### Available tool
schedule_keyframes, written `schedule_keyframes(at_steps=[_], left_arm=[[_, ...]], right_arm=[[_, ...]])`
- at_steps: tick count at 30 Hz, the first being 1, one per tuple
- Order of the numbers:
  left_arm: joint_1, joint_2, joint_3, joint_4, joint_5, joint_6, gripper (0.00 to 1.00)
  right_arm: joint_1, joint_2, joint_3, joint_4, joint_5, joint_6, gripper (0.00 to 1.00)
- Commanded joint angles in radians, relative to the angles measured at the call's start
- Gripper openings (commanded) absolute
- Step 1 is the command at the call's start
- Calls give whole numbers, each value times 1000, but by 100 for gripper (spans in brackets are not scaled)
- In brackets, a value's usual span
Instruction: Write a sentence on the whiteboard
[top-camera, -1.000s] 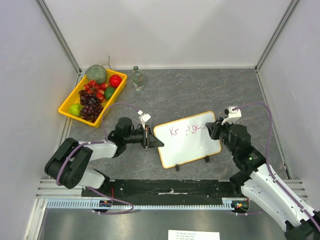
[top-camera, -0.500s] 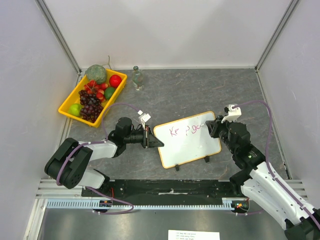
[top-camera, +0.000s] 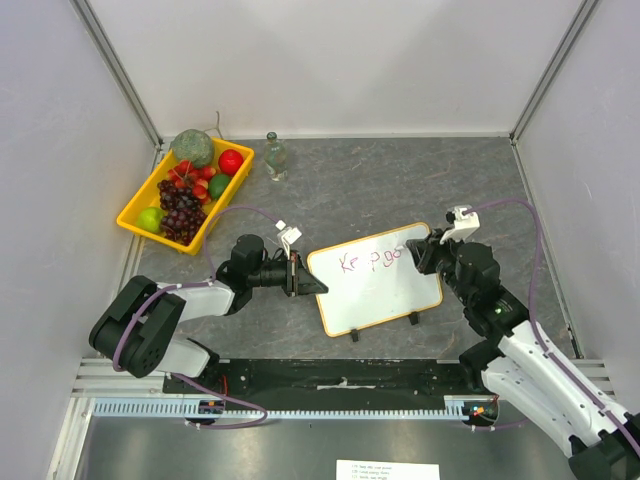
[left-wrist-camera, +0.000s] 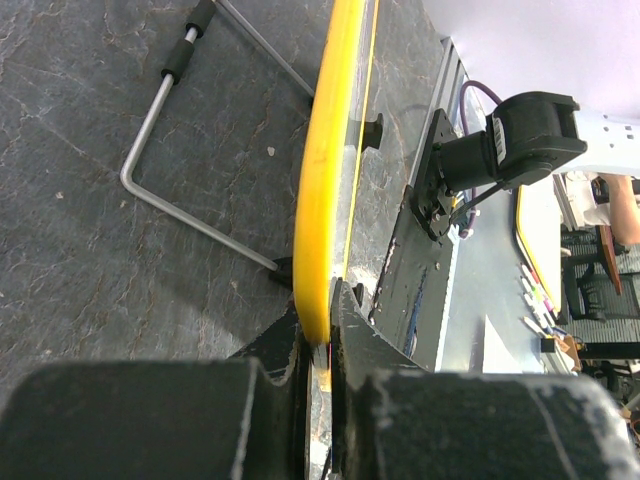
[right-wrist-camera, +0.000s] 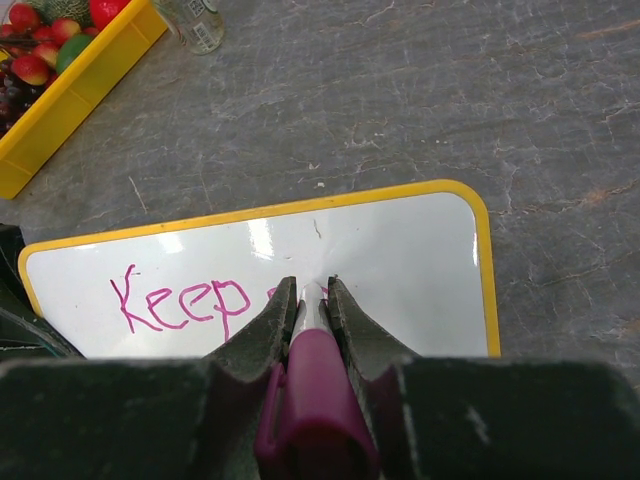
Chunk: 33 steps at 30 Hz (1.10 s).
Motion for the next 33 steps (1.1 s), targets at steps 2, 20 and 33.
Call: schedule_keyframes(at_steps=[2, 20, 33], left_arm=[[-3, 17, -9, -93, -102, 134, 2], [-2, 14, -11, -93, -103, 134, 2], [-2, 8, -12, -97, -105, 136, 2]], right_arm=[[-4, -53, 35, -6, -1, 12, 0], [-10, -39, 21, -25, 102, -30, 0], [-13, -51, -60, -42, 99, -20, 0]])
